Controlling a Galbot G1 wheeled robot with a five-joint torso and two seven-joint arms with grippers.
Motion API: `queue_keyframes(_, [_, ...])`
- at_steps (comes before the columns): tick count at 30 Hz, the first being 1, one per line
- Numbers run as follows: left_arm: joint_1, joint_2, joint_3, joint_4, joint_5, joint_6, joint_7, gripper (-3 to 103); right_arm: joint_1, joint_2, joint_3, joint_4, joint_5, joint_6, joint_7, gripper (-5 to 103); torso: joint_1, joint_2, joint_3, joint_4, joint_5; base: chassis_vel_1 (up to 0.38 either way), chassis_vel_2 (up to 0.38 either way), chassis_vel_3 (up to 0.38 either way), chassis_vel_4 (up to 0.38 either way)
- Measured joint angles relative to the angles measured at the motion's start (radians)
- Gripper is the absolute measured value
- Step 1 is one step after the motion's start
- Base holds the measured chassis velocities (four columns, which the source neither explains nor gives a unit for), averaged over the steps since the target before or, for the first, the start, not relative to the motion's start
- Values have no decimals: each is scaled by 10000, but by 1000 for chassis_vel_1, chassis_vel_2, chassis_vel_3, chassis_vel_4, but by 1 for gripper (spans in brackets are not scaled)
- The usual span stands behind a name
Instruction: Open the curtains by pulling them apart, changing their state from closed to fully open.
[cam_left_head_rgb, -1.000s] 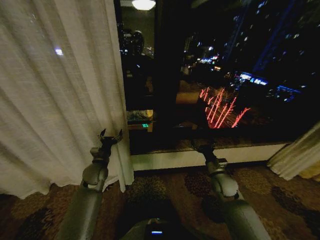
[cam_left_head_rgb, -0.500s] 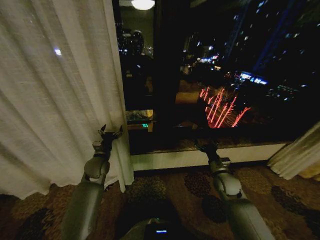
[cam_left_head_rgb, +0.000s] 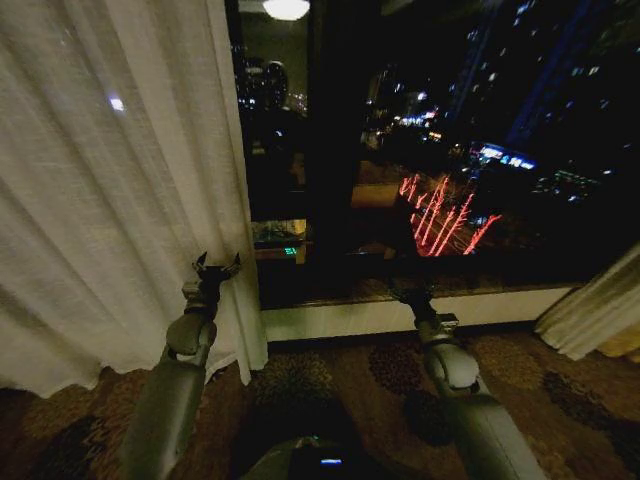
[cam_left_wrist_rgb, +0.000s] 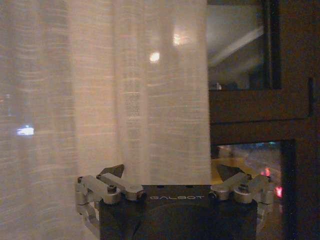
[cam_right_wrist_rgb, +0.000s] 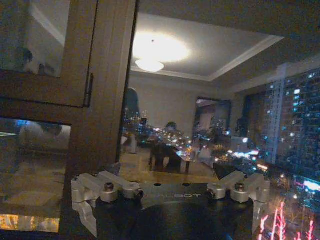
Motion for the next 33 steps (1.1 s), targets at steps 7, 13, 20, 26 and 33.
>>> queue_keyframes(7, [-290, -102, 432, 238, -15, 159, 59, 100, 39, -36, 96, -123, 32, 44, -1, 100, 1, 0, 1, 0, 1, 0, 0, 0, 0])
queue_keyframes(13, [-334, -164, 410, 413, 12, 209, -263, 103, 10, -36, 176, -263, 34, 186, -13, 100, 0, 0, 0, 1, 1, 0, 0, 0, 0])
queue_keyframes(20, [-463, -174, 323, 699, -16, 216, -673, 72, -42, -9, 207, -323, 26, 250, -73, 100, 0, 0, 0, 1, 1, 0, 0, 0, 0])
queue_keyframes(26, [-565, -241, 360, 853, -52, 151, -493, 56, -73, -41, 246, -302, 22, 252, -81, 100, 0, 0, 0, 0, 1, 0, 0, 0, 0])
queue_keyframes(33, [-641, -220, 375, 1001, -50, 66, 75, 28, -103, -96, 331, -296, 26, 270, -109, 100, 0, 0, 0, 0, 1, 0, 0, 0, 0])
